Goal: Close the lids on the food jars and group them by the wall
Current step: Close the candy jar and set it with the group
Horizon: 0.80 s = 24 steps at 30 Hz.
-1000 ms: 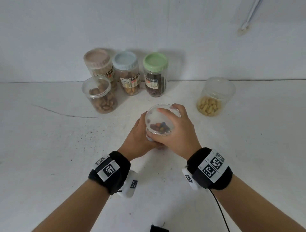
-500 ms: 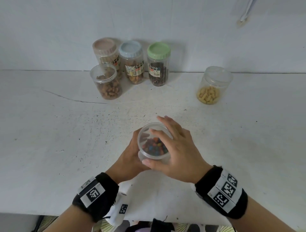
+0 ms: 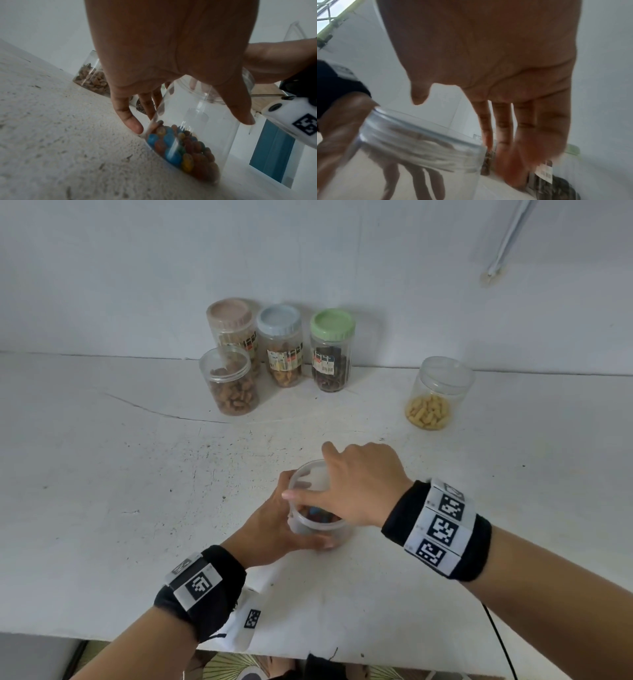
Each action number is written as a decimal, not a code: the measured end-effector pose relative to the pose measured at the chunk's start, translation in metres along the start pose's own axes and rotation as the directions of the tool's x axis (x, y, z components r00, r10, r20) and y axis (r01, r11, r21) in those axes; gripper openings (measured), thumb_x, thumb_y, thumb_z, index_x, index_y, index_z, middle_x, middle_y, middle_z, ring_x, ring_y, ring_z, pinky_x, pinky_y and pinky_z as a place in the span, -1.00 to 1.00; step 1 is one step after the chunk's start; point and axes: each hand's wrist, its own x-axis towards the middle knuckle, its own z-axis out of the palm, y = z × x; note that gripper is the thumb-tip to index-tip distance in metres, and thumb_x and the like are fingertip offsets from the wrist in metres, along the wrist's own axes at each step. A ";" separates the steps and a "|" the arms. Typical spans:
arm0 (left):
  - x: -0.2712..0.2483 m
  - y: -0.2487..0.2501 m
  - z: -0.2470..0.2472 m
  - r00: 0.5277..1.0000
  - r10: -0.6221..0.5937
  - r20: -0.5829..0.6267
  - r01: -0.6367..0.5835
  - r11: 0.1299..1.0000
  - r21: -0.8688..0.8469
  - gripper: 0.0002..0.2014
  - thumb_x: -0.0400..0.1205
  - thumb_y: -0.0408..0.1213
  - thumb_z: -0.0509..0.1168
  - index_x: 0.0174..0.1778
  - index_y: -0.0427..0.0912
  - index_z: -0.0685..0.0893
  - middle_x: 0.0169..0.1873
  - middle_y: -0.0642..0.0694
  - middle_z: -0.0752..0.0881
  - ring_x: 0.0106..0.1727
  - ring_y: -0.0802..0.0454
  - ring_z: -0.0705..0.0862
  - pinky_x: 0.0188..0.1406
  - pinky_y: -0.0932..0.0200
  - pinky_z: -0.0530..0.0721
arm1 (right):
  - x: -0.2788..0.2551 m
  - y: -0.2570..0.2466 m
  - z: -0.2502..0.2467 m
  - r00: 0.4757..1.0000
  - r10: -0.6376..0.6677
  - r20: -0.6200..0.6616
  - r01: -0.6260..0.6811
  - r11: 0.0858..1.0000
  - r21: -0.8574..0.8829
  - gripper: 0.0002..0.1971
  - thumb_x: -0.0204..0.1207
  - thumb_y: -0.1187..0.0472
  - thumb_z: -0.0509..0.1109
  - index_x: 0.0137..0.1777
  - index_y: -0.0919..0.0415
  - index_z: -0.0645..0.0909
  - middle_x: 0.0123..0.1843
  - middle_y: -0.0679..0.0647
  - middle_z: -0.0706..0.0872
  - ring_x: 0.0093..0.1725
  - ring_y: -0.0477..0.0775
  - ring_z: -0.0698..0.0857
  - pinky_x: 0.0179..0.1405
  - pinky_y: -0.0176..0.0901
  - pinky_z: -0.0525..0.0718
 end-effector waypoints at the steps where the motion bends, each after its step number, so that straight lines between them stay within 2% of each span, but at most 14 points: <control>1: 0.000 0.001 -0.001 1.000 -0.003 -0.004 0.003 1.000 0.004 0.04 0.29 0.02 0.75 0.60 0.11 0.28 0.45 0.07 0.51 0.50 0.09 0.60 0.49 -0.12 0.69 | -0.002 0.004 0.000 1.000 -0.011 -0.006 0.011 1.000 0.008 0.00 0.37 -0.73 -0.02 0.42 0.13 0.46 -0.03 0.10 0.65 -0.08 0.21 0.63 -0.20 0.00 0.43; 2: -0.001 0.002 -0.001 1.000 -0.008 -0.005 0.008 1.000 0.017 0.05 0.27 0.05 0.74 0.59 0.15 0.25 0.46 0.08 0.50 0.53 0.14 0.56 0.52 -0.07 0.65 | -0.003 0.008 -0.001 0.998 -0.059 0.012 0.059 0.998 0.031 0.01 0.36 -0.72 0.04 0.52 0.09 0.40 0.19 0.15 0.66 0.11 0.25 0.64 -0.09 0.04 0.48; 3: -0.002 0.002 -0.001 1.000 -0.009 -0.003 0.009 0.999 0.033 0.05 0.27 0.07 0.72 0.59 0.16 0.23 0.47 0.09 0.49 0.55 0.18 0.53 0.55 -0.02 0.62 | -0.005 0.012 -0.001 0.987 -0.150 0.053 0.147 0.987 0.066 -0.01 0.37 -0.69 0.14 0.63 -0.01 0.31 0.44 0.18 0.56 0.33 0.29 0.57 0.07 0.09 0.54; 4: -0.002 0.002 -0.001 1.000 -0.001 0.002 0.001 0.999 0.040 0.04 0.28 0.06 0.72 0.58 0.13 0.23 0.47 0.11 0.49 0.54 0.21 0.54 0.55 0.01 0.61 | -0.006 0.014 -0.002 0.959 -0.269 0.090 0.259 0.960 0.110 -0.05 0.39 -0.62 0.26 0.69 -0.13 0.24 0.59 0.16 0.43 0.49 0.30 0.45 0.25 0.16 0.56; 5: -0.002 0.003 -0.001 1.000 0.016 0.006 -0.016 0.999 0.040 0.02 0.29 0.03 0.73 0.57 0.10 0.25 0.46 0.11 0.50 0.52 0.21 0.56 0.53 0.02 0.64 | -0.006 0.015 -0.002 0.919 -0.379 0.105 0.360 0.919 0.161 -0.12 0.42 -0.50 0.38 0.70 -0.23 0.24 0.65 0.12 0.34 0.56 0.28 0.36 0.38 0.21 0.54; 7: 0.000 0.001 -0.001 0.999 0.032 0.004 -0.032 0.999 0.027 -0.02 0.31 -0.03 0.74 0.55 0.07 0.29 0.44 0.06 0.50 0.46 0.13 0.63 0.45 -0.06 0.71 | -0.004 0.015 -0.001 0.877 -0.469 0.105 0.440 0.870 0.222 -0.23 0.47 -0.33 0.47 0.67 -0.28 0.34 0.60 0.11 0.37 0.51 0.26 0.35 0.40 0.20 0.57; 8: 0.000 0.000 0.000 1.000 0.029 0.004 -0.030 0.999 0.013 -0.02 0.32 -0.06 0.75 0.54 0.06 0.28 0.45 0.02 0.53 0.46 0.10 0.64 0.43 -0.09 0.73 | -0.002 0.012 0.001 0.891 -0.442 0.101 0.414 0.884 0.219 -0.26 0.47 -0.35 0.46 0.64 -0.28 0.36 0.52 0.12 0.40 0.43 0.27 0.38 0.33 0.16 0.59; 11: 0.002 -0.004 -0.001 1.000 0.003 -0.003 -0.003 1.000 0.008 0.04 0.29 0.00 0.77 0.57 0.07 0.26 0.46 0.05 0.58 0.53 0.11 0.61 0.47 -0.16 0.70 | 0.004 0.000 0.009 0.982 -0.170 0.077 0.156 0.975 0.158 -0.14 0.41 -0.63 0.23 0.60 -0.16 0.30 0.37 0.19 0.47 0.28 0.34 0.51 0.05 0.07 0.53; 14: 0.002 -0.002 -0.003 0.999 0.018 0.044 -0.018 1.000 -0.001 -0.01 0.31 -0.02 0.77 0.56 0.07 0.33 0.44 0.06 0.56 0.49 0.06 0.64 0.44 -0.15 0.72 | 0.006 -0.005 0.012 1.000 0.003 0.006 -0.003 0.999 0.054 -0.02 0.40 -0.71 -0.01 0.55 0.04 0.35 0.34 0.24 0.58 0.19 0.32 0.65 -0.08 0.04 0.47; 15: 0.002 -0.003 -0.003 0.999 0.018 0.051 -0.018 1.000 -0.006 -0.01 0.31 -0.03 0.77 0.57 0.06 0.32 0.43 0.07 0.56 0.48 0.07 0.64 0.45 -0.14 0.72 | 0.005 -0.002 0.009 1.000 -0.007 0.008 0.007 0.999 0.038 -0.01 0.39 -0.72 -0.01 0.53 0.05 0.38 0.34 0.22 0.60 0.19 0.30 0.66 -0.08 0.04 0.46; 17: 0.001 -0.002 -0.004 0.999 0.008 0.052 -0.008 1.000 0.006 0.04 0.29 0.01 0.77 0.59 0.10 0.26 0.46 0.12 0.55 0.53 0.11 0.59 0.51 -0.13 0.67 | 0.003 0.007 0.002 0.985 -0.152 0.075 0.147 0.986 0.072 -0.05 0.37 -0.70 0.11 0.60 -0.08 0.34 0.43 0.18 0.52 0.31 0.29 0.58 0.04 0.09 0.50; 20: 0.001 -0.002 -0.004 0.997 0.019 0.069 -0.018 1.000 -0.018 -0.02 0.31 -0.07 0.77 0.52 0.09 0.29 0.38 0.22 0.56 0.49 0.09 0.62 0.47 -0.14 0.70 | 0.001 0.020 0.001 0.882 -0.449 0.144 0.430 0.891 0.147 -0.18 0.43 -0.52 0.37 0.66 -0.39 0.20 0.58 0.05 0.33 0.44 0.19 0.38 0.29 0.16 0.59; 22: 0.002 -0.001 -0.005 0.997 0.038 0.065 -0.037 0.999 -0.022 -0.05 0.33 -0.18 0.77 0.51 -0.01 0.32 0.32 0.23 0.55 0.43 0.07 0.66 0.42 -0.12 0.74 | -0.001 0.022 0.013 0.861 -0.502 0.079 0.497 0.865 0.071 -0.26 0.53 -0.46 0.29 0.68 -0.37 0.18 0.61 0.09 0.30 0.39 0.21 0.37 0.23 0.15 0.63; 24: 0.003 -0.001 -0.007 0.996 0.070 0.060 -0.069 0.998 -0.011 -0.08 0.33 -0.24 0.77 0.50 -0.06 0.34 0.34 0.07 0.59 0.39 -0.03 0.69 0.35 -0.13 0.77 | -0.006 0.016 0.027 0.874 -0.486 -0.024 0.485 0.874 -0.013 -0.30 0.58 -0.44 0.18 0.68 -0.26 0.22 0.52 0.20 0.40 0.28 0.23 0.42 0.05 0.11 0.67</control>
